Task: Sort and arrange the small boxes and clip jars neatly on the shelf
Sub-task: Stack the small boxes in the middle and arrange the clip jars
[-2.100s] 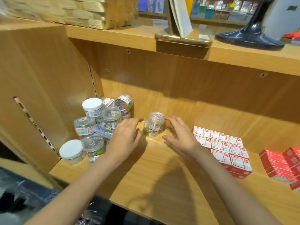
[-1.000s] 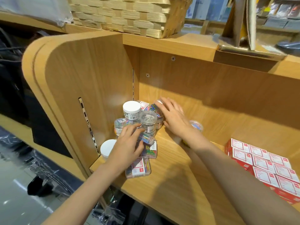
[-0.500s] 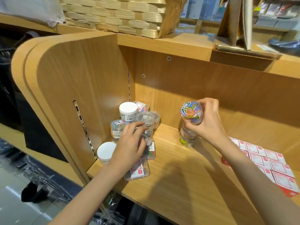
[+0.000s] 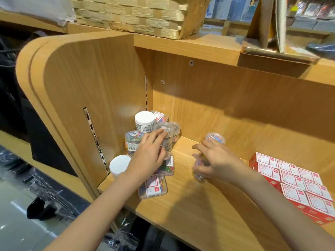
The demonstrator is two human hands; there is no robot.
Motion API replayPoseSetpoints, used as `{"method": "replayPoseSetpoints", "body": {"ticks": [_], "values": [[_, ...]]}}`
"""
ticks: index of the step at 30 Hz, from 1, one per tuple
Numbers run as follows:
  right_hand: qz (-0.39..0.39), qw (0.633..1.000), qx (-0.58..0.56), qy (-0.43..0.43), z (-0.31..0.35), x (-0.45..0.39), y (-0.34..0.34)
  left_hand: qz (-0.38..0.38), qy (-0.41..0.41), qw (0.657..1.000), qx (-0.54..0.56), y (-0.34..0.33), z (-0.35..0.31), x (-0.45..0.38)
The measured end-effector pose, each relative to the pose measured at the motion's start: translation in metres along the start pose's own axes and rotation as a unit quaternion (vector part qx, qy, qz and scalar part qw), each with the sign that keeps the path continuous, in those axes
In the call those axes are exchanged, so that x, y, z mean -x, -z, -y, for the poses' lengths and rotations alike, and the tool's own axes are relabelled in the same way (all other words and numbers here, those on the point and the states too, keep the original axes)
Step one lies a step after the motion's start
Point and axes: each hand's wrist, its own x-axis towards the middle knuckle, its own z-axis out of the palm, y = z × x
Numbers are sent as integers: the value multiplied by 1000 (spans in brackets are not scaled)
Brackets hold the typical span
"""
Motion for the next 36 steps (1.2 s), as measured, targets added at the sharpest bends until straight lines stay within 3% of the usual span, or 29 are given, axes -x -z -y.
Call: {"method": "replayPoseSetpoints", "body": {"ticks": [4,9,16,24,26,29,31,36], "values": [[-49,997,-62,7,7,-56,14,-2,-13,1000,-14,0,3,3],[61,990,-124,3,7,-116,-5,2,-18,1000,-5,-2,7,6],[-15,994,-105,1,-8,-100,-15,-2,-23,1000,-7,-1,6,7],[53,995,-86,-22,-9,-85,4,-9,-36,999,-21,-2,4,8],[31,994,-103,-15,-4,-82,10,-27,-30,999,-32,0,5,11],[-38,972,-232,16,15,-85,15,-76,-13,991,-111,7,8,19],[-38,966,-254,31,30,-93,8,-90,9,985,-148,11,12,25],[-88,946,-311,-19,39,-101,-6,-42,50,985,-158,13,23,31]]}}
